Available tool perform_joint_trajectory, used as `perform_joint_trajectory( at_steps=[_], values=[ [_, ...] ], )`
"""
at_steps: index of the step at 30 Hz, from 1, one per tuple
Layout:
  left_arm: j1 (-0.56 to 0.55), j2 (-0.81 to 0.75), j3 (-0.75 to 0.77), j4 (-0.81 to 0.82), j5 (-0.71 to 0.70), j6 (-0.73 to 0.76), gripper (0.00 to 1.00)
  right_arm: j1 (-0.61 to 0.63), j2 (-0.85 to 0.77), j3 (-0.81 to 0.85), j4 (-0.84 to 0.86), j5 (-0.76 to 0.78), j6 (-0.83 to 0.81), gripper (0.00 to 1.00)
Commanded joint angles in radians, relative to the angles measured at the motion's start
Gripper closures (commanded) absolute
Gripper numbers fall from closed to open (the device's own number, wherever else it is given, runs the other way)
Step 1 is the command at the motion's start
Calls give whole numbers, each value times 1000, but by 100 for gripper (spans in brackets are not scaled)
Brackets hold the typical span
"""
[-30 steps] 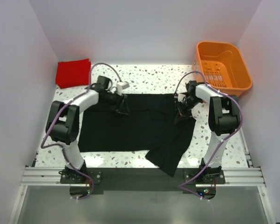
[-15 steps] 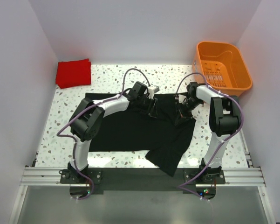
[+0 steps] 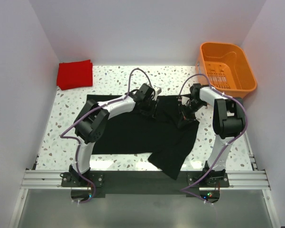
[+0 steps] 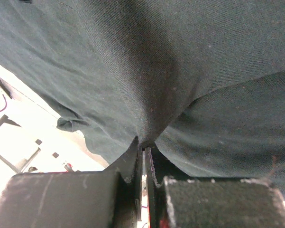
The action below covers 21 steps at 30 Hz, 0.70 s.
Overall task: Fold and stack the t-shirts
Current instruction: Fold the tshirt
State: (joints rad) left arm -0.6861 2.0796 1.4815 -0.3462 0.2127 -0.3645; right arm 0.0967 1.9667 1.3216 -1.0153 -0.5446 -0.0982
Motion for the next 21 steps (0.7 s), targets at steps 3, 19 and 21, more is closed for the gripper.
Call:
perform_joint_trajectory(
  at_steps=[3,19,21],
  values=[
    [-36,17,49,-33,-64,2,63,-3,-43,2,18,-18,15,100],
    [-44,22,76,-74,-99,7,94,-3,-54,-4,15,-11,14,100],
    [-43,1,71,-83,-101,12,100,-3,-60,1,6,-14,9,100]
  ],
)
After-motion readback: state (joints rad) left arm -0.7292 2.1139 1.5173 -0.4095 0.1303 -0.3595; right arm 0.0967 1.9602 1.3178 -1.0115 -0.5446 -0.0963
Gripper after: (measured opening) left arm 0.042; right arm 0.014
